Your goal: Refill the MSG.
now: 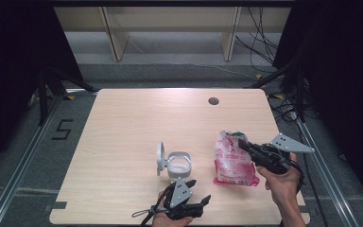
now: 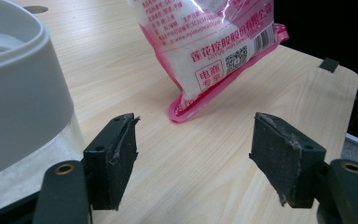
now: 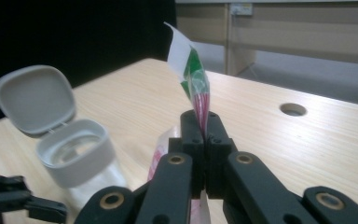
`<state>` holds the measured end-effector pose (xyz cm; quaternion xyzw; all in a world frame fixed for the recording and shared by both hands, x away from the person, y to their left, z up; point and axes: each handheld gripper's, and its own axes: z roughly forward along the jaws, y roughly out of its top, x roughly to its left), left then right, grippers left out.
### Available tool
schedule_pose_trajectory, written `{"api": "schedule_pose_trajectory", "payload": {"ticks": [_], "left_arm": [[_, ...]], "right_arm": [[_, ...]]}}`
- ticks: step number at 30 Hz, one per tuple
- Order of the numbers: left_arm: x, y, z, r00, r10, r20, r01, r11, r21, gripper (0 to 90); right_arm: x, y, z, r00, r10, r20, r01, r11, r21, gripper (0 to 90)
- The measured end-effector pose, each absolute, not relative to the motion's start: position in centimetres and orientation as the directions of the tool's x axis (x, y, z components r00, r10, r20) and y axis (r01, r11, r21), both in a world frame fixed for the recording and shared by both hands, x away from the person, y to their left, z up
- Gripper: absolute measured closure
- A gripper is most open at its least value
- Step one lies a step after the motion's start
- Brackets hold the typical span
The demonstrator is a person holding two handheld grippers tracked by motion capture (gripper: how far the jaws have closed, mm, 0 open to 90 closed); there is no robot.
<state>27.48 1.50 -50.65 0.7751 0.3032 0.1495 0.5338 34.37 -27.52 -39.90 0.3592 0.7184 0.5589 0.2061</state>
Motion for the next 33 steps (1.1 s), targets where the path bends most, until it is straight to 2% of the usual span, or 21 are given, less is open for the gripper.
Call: {"api": "schedule_pose_trajectory", "payload": {"ticks": [1,5,6,12,13,17,18,20,21,22,24,25,26,28,29,31,33], "left_arm": [[27.3,1.4,-50.7,0.754,0.644,-0.125,0.341,-0.222,0.913,30.3],[27.4,1.6,-50.7,0.754,0.648,-0.106,0.335,-0.241,0.911,30.2],[27.4,1.5,-50.7,0.755,0.644,-0.12,0.333,-0.219,0.917,30.2],[27.4,1.7,-50.8,0.746,0.655,-0.123,0.34,-0.215,0.916,30.2],[27.4,1.7,-50.8,0.745,0.654,-0.134,0.343,-0.203,0.917,30.1],[27.3,1.8,-50.8,0.746,0.656,-0.114,0.34,-0.228,0.912,29.8],[27.3,1.7,-50.8,0.747,0.651,-0.13,0.34,-0.206,0.918,29.8],[27.3,1.8,-50.7,0.746,0.656,-0.115,0.338,-0.223,0.914,29.8],[27.4,1.8,-50.8,0.748,0.652,-0.125,0.338,-0.212,0.917,29.7],[27.5,2.0,-50.7,0.753,0.652,-0.094,0.331,-0.251,0.91,29.6],[27.3,1.6,-50.8,0.743,0.656,-0.135,0.34,-0.196,0.92,29.5],[27.5,1.9,-50.8,0.748,0.656,-0.098,0.332,-0.242,0.912,29.5],[27.4,1.7,-50.8,0.744,0.656,-0.124,0.339,-0.21,0.917,29.5],[27.3,1.9,-50.8,0.745,0.658,-0.108,0.341,-0.236,0.91,29.4],[27.3,1.7,-50.8,0.747,0.653,-0.13,0.339,-0.205,0.918,29.4],[27.4,2.0,-50.7,0.75,0.655,-0.096,0.332,-0.247,0.911,29.4],[27.5,1.9,-50.8,0.755,0.648,-0.098,0.319,-0.233,0.918,29.4]], "right_arm": [[34.5,-27.6,-39.9,-0.651,0.754,0.086,0.277,0.131,0.952,90.0],[34.6,-27.8,-40.1,-0.632,0.77,0.085,0.293,0.136,0.946,90.0],[34.5,-27.6,-40.1,-0.63,0.768,0.117,0.314,0.115,0.942,90.0],[35.1,-27.6,-40.4,-0.625,0.78,0.045,0.288,0.177,0.941,90.0],[35.2,-27.4,-40.5,-0.626,0.777,0.067,0.302,0.162,0.939,90.0],[35.7,-27.4,-40.9,-0.613,0.79,0.018,0.285,0.2,0.938,90.0],[35.7,-27.3,-40.9,-0.61,0.791,0.055,0.322,0.183,0.929,90.0],[35.9,-27.2,-41.2,-0.606,0.794,0.055,0.325,0.183,0.928,90.0],[36.2,-27.4,-41.3,-0.608,0.794,0.027,0.315,0.209,0.926,90.0],[36.4,-27.3,-41.5,-0.612,0.79,0.036,0.311,0.198,0.929,90.0],[36.5,-27.2,-41.7,-0.597,0.801,0.044,0.331,0.196,0.923,90.0],[36.5,-27.3,-41.8,-0.596,0.802,0.028,0.336,0.217,0.917,90.0],[36.7,-27.1,-42.0,-0.594,0.804,0.033,0.319,0.198,0.927,90.0],[36.8,-27.1,-42.0,-0.591,0.806,0.026,0.333,0.215,0.918,90.0],[37.0,-27.1,-42.0,-0.592,0.806,0.014,0.324,0.223,0.919,90.0],[37.2,-27.1,-42.2,-0.597,0.802,0.009,0.326,0.233,0.916,90.0],[37.4,-27.0,-42.3,-0.598,0.802,0.0,0.34,0.253,0.906,89.9]]}}
